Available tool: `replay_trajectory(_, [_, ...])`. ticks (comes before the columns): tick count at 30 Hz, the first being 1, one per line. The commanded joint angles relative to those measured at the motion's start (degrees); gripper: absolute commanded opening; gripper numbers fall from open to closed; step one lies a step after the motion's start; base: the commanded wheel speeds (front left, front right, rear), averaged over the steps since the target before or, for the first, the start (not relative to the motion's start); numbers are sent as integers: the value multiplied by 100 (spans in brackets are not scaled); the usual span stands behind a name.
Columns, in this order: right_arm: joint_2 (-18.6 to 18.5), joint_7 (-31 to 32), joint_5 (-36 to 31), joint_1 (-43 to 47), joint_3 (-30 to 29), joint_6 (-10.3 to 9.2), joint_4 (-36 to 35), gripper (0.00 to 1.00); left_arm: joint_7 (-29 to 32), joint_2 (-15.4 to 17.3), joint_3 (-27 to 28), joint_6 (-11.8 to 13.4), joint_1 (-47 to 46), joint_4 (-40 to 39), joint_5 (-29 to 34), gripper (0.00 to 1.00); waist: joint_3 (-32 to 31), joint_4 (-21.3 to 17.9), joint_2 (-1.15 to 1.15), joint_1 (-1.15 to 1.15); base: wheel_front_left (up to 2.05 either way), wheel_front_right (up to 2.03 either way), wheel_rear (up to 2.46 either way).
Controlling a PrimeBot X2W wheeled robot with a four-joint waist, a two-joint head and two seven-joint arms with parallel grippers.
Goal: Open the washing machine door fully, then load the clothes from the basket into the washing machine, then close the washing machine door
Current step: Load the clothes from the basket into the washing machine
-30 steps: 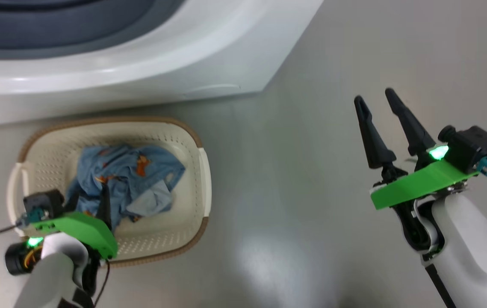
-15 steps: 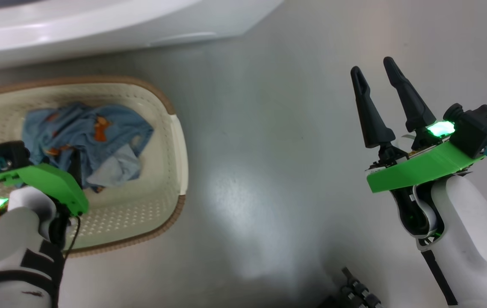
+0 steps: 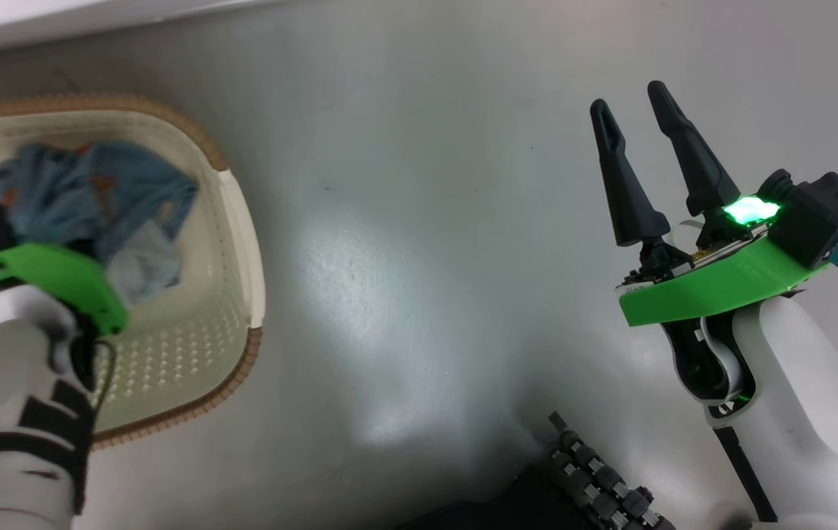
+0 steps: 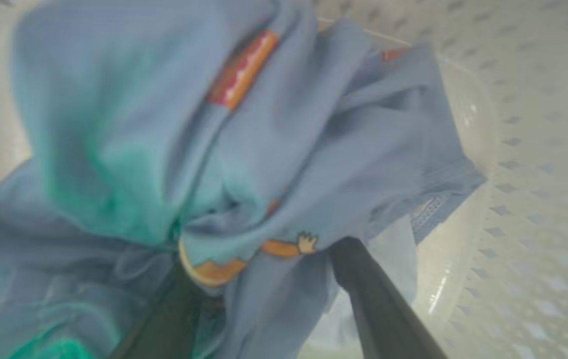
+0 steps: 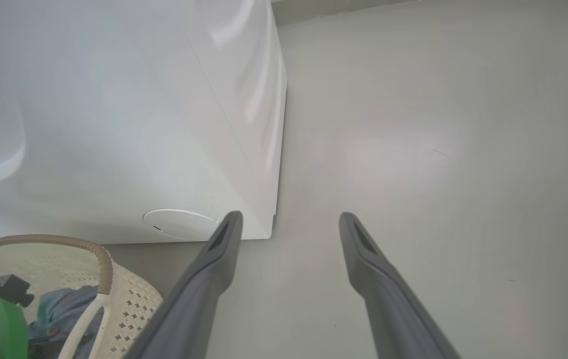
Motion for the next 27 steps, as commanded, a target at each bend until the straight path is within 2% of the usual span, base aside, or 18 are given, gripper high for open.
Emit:
replay_trajectory(1, [-36, -46, -54, 243, 83, 25, -122, 100, 21, 106, 44, 8, 118, -12, 44, 100, 96, -58, 0, 0, 0, 0, 0])
replay_trajectory(5, [-5, -46, -60, 237, 96, 25, -114, 100, 22, 67, -37, -75, 41, -5, 63, 100, 128, -41, 0, 0, 0, 0, 0])
replay_trajectory(6, [0, -46, -59, 225, 108, 25, -106, 100, 44, 71, -45, -57, 37, -1, 61, 96, 127, -43, 0, 0, 0, 0, 0])
replay_trajectory(7, [4, -46, -55, 212, 121, 25, -101, 100, 56, 78, -52, -47, 39, 2, 58, 77, 121, -48, 0, 0, 0, 0, 0])
replay_trajectory(8, [4, -46, -47, 197, 131, 25, -99, 100, 61, 84, -61, -42, 43, 5, 57, 45, 114, -53, 0, 0, 0, 0, 0])
replay_trajectory(9, [0, -46, -37, 185, 134, 25, -97, 100, 37, 95, -80, -54, 39, 6, 65, 0, 112, -55, 0, 0, 0, 0, 0])
replay_trajectory(19, [15, -46, -1, 101, 189, 25, -43, 100, -107, 113, -115, -250, 137, 21, -34, 0, -96, -8, 0, 0, 0, 0, 0])
replay_trajectory(23, [35, -46, 9, 85, 203, 25, -5, 100, -404, 50, -85, -497, 436, 25, -155, 0, -459, 37, 0, 0, 0, 0, 0])
replay_trajectory(27, [24, -46, 15, 102, 223, 25, 61, 100, -687, -84, -23, -636, 693, 27, -299, 0, -832, 143, 0, 0, 0, 0, 0])
